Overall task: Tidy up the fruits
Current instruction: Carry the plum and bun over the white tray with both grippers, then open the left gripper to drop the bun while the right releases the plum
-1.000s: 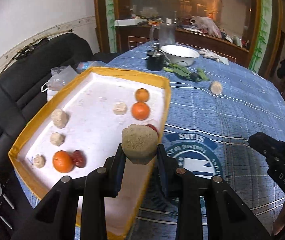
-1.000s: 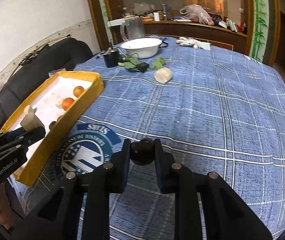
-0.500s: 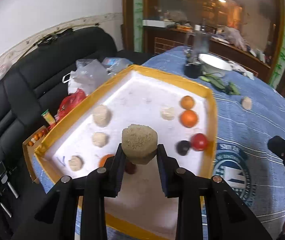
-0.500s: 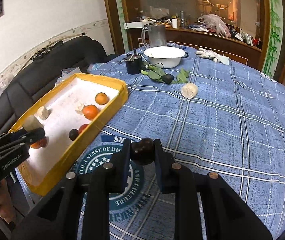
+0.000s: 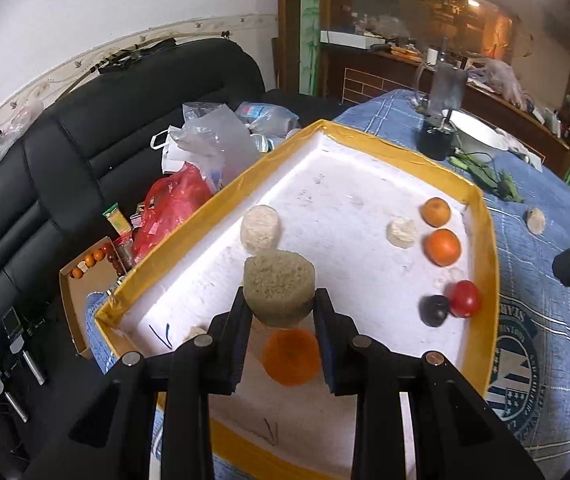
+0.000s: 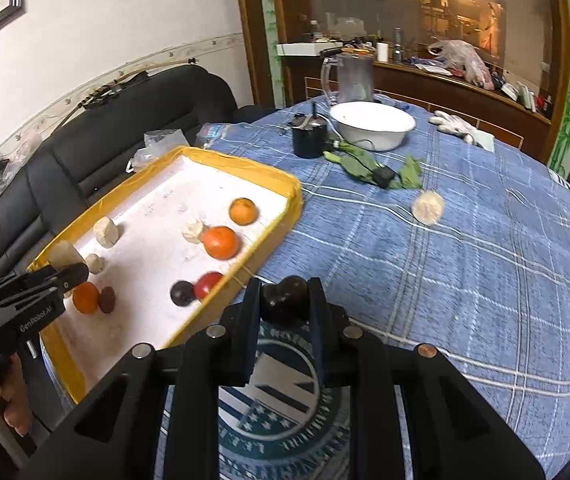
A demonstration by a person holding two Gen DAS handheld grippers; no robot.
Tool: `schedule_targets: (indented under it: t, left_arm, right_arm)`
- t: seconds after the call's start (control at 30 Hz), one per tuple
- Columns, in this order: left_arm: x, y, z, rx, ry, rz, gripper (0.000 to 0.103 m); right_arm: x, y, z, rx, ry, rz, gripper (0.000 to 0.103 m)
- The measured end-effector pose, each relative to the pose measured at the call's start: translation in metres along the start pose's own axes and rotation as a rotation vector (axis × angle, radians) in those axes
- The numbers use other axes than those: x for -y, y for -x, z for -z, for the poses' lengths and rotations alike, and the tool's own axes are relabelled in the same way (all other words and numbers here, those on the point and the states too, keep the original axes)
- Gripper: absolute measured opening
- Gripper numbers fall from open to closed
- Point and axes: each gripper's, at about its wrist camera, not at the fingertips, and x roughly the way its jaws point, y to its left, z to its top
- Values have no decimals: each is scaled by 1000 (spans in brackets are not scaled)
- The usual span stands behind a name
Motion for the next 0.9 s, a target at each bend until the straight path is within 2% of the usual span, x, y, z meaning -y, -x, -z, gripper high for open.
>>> schedule_targets:
  t: [0.43, 0.9]
  left_arm:
    - [-11, -13, -12, 9, 8, -32, 30]
    - [-11, -24, -18, -7, -5, -28, 30]
  right_arm:
    - [-37, -32, -33, -9, 68, -38, 25]
    - [-47, -65, -49, -35, 69, -46, 25]
